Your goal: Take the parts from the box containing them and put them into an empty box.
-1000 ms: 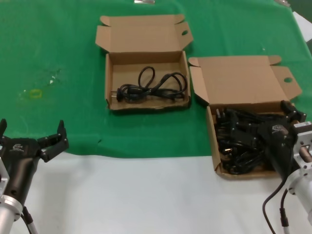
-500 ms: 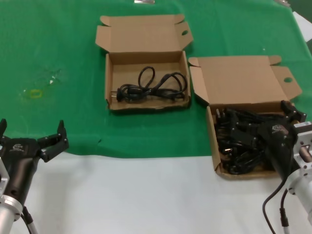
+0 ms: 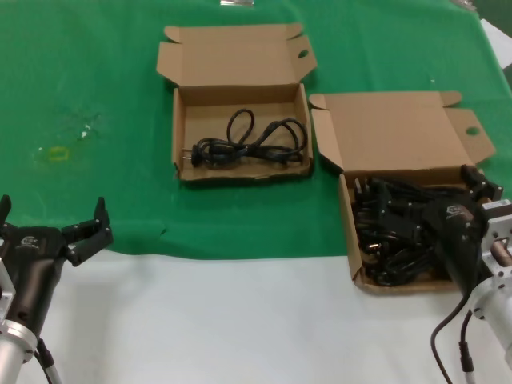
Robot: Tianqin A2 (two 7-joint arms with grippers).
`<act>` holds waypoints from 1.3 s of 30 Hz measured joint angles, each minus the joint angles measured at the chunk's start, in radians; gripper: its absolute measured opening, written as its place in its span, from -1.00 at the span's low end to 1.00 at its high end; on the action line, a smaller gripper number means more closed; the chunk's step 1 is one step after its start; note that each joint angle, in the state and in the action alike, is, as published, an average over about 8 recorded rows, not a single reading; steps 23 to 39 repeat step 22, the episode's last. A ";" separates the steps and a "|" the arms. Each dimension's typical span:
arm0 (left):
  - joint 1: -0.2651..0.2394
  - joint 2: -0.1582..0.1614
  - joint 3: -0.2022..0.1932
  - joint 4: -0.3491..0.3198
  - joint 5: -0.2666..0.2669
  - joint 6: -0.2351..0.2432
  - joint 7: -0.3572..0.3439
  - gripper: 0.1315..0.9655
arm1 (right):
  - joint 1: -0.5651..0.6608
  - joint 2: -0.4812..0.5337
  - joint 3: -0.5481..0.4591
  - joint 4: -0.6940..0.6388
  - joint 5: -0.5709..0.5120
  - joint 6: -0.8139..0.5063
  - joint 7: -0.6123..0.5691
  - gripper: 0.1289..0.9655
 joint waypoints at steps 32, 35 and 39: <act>0.000 0.000 0.000 0.000 0.000 0.000 0.000 1.00 | 0.000 0.000 0.000 0.000 0.000 0.000 0.000 1.00; 0.000 0.000 0.000 0.000 0.000 0.000 0.000 1.00 | 0.000 0.000 0.000 0.000 0.000 0.000 0.000 1.00; 0.000 0.000 0.000 0.000 0.000 0.000 0.000 1.00 | 0.000 0.000 0.000 0.000 0.000 0.000 0.000 1.00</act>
